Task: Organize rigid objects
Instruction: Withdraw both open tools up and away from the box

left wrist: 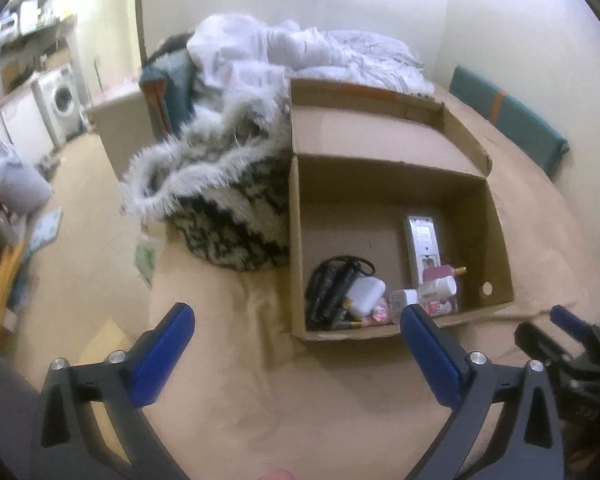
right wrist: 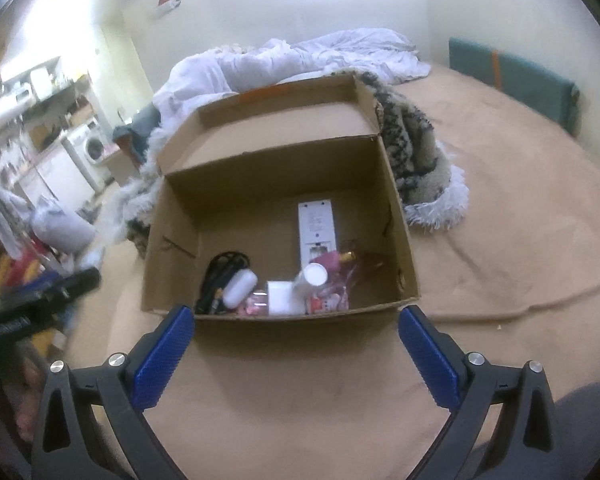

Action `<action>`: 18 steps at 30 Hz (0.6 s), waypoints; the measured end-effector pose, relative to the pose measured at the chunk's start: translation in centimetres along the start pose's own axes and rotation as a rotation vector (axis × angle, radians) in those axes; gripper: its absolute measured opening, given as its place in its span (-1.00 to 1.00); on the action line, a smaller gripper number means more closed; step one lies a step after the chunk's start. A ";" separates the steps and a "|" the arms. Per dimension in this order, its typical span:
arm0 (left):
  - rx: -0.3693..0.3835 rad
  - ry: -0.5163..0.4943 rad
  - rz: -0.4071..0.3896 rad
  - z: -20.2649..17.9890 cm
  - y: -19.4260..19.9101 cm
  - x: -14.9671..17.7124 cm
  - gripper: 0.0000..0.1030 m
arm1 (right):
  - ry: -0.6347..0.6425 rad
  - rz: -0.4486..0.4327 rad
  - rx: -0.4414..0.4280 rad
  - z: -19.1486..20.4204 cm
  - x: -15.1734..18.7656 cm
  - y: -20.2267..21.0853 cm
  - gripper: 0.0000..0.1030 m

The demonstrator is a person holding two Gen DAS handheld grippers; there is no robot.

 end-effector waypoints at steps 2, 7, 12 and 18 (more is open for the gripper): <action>-0.001 -0.033 -0.004 -0.6 0.3 0.4 0.99 | 0.016 -0.016 0.012 0.2 -0.1 0.1 1.00; -0.009 -0.020 -0.011 -0.7 0.2 1.5 0.99 | -0.001 -0.005 0.007 -0.1 -0.2 -0.6 1.00; -0.010 0.004 0.008 -0.3 -0.6 1.7 0.99 | -0.011 0.003 0.021 -0.4 -0.2 -1.2 1.00; 0.001 0.007 0.018 -0.6 -0.9 1.9 0.99 | -0.014 0.006 0.022 -0.5 -0.3 -1.4 1.00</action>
Point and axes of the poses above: each gripper's, at about its wrist camera, not at the fingertips, and y roughly against the way its jaws point, z to its left, x to its underside, the point moved 8 cm from there along -y, roughly the way its jaws point, and after that the axes turned 11 degrees about -y, right-handed, at the moved point
